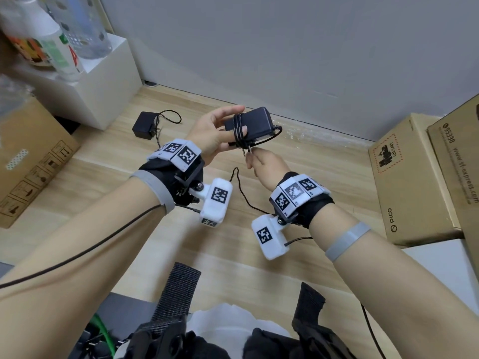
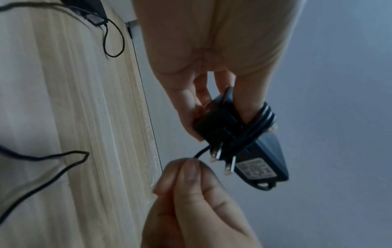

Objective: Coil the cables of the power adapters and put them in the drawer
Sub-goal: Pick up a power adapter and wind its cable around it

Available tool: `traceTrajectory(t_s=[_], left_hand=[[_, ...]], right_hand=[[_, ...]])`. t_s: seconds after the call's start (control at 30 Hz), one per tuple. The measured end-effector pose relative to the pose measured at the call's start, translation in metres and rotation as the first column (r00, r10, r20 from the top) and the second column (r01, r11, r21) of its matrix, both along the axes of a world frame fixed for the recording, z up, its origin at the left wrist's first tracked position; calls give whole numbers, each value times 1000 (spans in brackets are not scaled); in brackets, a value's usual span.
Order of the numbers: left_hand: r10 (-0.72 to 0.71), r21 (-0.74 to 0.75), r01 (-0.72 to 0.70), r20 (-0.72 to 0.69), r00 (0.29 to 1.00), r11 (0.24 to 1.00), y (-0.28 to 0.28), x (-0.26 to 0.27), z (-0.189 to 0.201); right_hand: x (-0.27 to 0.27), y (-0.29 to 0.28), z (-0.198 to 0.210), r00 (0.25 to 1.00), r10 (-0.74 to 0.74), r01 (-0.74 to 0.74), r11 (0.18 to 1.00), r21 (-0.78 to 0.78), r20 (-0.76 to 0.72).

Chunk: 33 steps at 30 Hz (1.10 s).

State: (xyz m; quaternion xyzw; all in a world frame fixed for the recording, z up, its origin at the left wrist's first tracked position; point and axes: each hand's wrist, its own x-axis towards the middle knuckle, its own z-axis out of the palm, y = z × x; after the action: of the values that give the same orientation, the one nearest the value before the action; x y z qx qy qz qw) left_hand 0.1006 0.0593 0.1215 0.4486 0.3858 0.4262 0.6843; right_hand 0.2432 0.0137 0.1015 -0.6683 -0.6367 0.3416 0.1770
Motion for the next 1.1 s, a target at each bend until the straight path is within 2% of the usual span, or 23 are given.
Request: traceTrajectory(t_s=[0.13, 0.33, 0.43, 0.57, 0.7, 0.8, 0.93, 1.0, 1.1], left_hand=[[75, -13, -75, -16, 997, 997, 1, 3, -1], [104, 107, -83, -212, 972, 991, 4, 3, -3], [155, 198, -90, -339, 928, 976, 6, 3, -8], [140, 279, 17, -530, 837, 960, 4, 3, -13], [36, 251, 169, -649, 760, 953, 1, -3, -21], [-136, 156, 273, -578, 805, 949, -5, -7, -25], [-301, 106, 387, -457, 837, 916, -8, -13, -20], [-330, 87, 377, -330, 884, 922, -9, -15, -16], [-267, 63, 271, -66, 962, 961, -11, -13, -9]], right_hand=[[-3, -1, -1, 995, 95, -95, 995, -12, 33], [-2, -3, 6, 987, 144, -141, 989, -48, 69], [-1, -6, 10, 979, 180, -177, 983, -39, 92], [0, -7, 18, 950, 231, -237, 972, 2, 208], [7, -5, 37, 956, 159, -190, 976, 110, 245], [16, 3, 49, 983, 63, -96, 977, 191, 173], [27, 11, 47, 995, -28, 7, 975, 220, 93], [32, 11, 41, 995, -93, 85, 970, 230, 24], [34, 10, 27, 988, -153, 156, 967, 200, -28]])
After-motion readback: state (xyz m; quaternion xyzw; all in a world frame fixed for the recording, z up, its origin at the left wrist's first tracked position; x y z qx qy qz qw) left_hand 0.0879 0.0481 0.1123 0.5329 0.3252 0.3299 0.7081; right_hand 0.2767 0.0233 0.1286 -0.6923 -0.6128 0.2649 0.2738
